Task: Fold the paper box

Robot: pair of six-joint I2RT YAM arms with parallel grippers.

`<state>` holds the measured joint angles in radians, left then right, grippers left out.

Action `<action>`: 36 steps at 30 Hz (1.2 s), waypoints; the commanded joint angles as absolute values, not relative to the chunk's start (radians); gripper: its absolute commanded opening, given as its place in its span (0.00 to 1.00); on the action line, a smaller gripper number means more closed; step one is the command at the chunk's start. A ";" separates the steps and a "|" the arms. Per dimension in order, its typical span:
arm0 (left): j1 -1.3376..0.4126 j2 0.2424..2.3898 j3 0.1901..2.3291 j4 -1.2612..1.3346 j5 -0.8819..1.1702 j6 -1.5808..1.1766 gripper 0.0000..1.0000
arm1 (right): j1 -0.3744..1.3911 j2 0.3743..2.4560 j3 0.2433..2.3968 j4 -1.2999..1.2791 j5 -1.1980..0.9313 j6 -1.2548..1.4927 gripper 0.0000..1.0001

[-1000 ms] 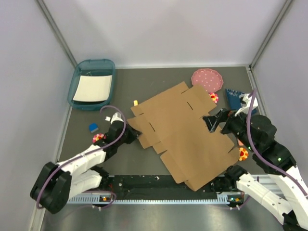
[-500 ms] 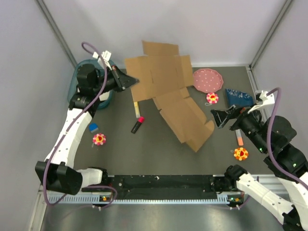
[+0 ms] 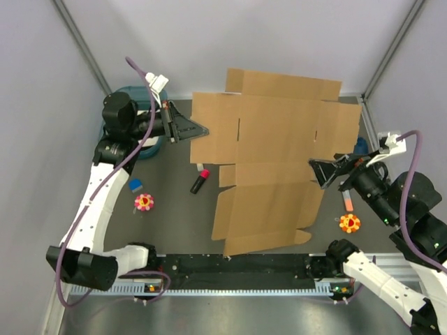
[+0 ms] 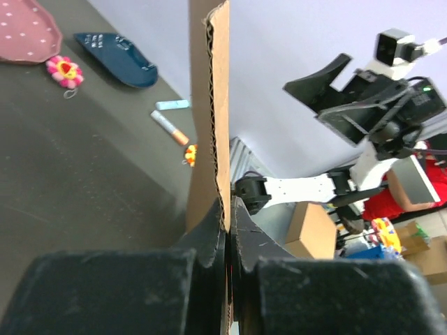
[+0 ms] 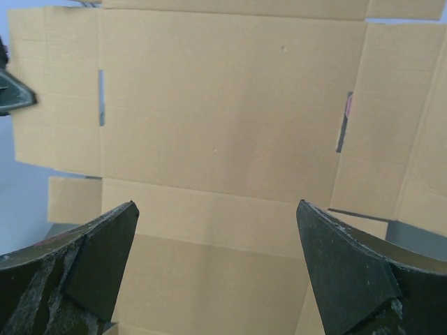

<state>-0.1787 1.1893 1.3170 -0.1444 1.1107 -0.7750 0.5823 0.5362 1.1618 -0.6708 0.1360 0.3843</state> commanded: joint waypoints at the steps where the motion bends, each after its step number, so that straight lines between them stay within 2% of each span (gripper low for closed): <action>1: -0.179 1.354 1.345 -0.313 1.059 -0.539 0.00 | 0.586 0.529 1.178 -0.655 0.109 0.374 0.98; 6: -0.179 1.619 1.426 -0.474 1.045 -0.365 0.00 | 0.586 0.537 1.114 -0.647 0.092 0.376 0.98; 15: -0.173 2.024 1.800 -0.695 0.934 -0.192 0.00 | 0.586 0.598 1.052 -0.629 0.104 0.347 0.98; 19: -0.172 2.112 1.963 -0.753 0.908 -0.160 0.00 | 0.584 0.632 1.032 -0.612 0.106 0.333 0.98; 30: -0.193 1.998 1.704 -0.772 0.549 -0.015 0.00 | 0.584 0.699 0.969 -0.535 0.089 0.359 0.98; 36: -0.337 1.807 1.484 -0.641 0.183 0.097 0.00 | 0.586 0.726 0.939 -0.476 0.063 0.399 0.98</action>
